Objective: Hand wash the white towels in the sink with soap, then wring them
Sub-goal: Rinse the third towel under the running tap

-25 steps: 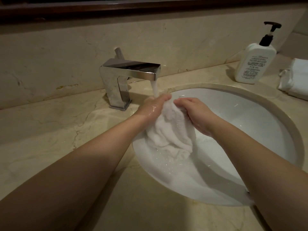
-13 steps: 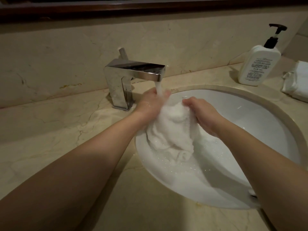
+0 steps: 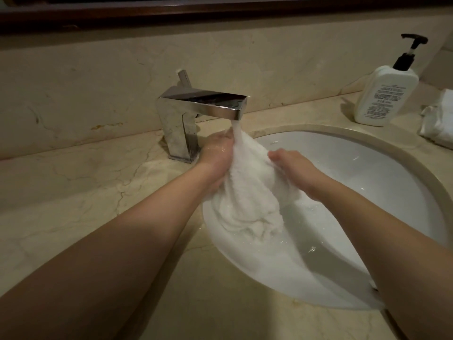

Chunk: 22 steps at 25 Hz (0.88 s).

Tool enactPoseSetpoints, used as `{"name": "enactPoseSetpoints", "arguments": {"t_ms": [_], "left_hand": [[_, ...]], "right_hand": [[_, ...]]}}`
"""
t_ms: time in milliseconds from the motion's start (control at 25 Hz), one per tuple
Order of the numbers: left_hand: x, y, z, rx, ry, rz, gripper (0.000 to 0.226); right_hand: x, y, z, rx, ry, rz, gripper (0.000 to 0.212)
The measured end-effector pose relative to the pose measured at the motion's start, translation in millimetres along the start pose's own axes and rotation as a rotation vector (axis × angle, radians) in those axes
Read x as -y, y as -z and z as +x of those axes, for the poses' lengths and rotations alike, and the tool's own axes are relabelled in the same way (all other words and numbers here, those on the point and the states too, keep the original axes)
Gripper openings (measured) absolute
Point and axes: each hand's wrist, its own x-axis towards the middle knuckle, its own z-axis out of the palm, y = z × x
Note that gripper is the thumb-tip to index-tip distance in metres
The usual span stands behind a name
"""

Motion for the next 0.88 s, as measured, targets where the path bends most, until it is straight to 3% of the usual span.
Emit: {"name": "enactPoseSetpoints", "arguments": {"t_ms": [120,200,280,360,440,520,560,720,800,880], "left_hand": [[0.0,1.1,-7.3,0.176,0.066,0.22,0.063],[-3.1,4.8,-12.3,0.282,0.167,0.17,0.073],[-6.7,7.0,-12.7,0.289,0.178,0.099,0.064],[-5.9,4.8,-4.9,0.136,0.153,0.009,0.054],[-4.3,0.6,3.0,-0.021,0.149,-0.155,0.044],[-6.6,-1.3,4.8,-0.075,0.132,-0.271,0.035],[-5.7,-0.5,6.5,-0.073,0.126,-0.314,0.033],[-5.0,2.5,6.6,-0.032,0.11,-0.261,0.041],[-4.6,3.4,3.6,0.031,0.099,-0.213,0.045],[-7.9,7.3,-2.2,0.124,0.092,-0.202,0.054]], "right_hand": [[19.1,-7.7,-8.0,-0.064,0.113,0.396,0.029],[22.9,-11.2,-8.5,-0.035,0.119,0.574,0.034],[22.8,-10.7,-5.4,-0.108,0.133,0.464,0.038],[17.2,-2.9,-0.9,-0.233,0.173,0.129,0.045],[11.5,4.8,-0.2,-0.246,0.155,-0.137,0.06],[7.4,9.3,-2.5,-0.155,0.073,-0.15,0.087],[8.2,9.7,-5.0,-0.104,0.026,-0.063,0.089],[18.5,3.7,-11.5,-0.016,-0.011,0.411,0.039],[22.5,-1.0,-8.8,-0.035,0.003,0.521,0.033],[30.9,-3.1,-7.3,-0.027,-0.033,0.535,0.043]]}}
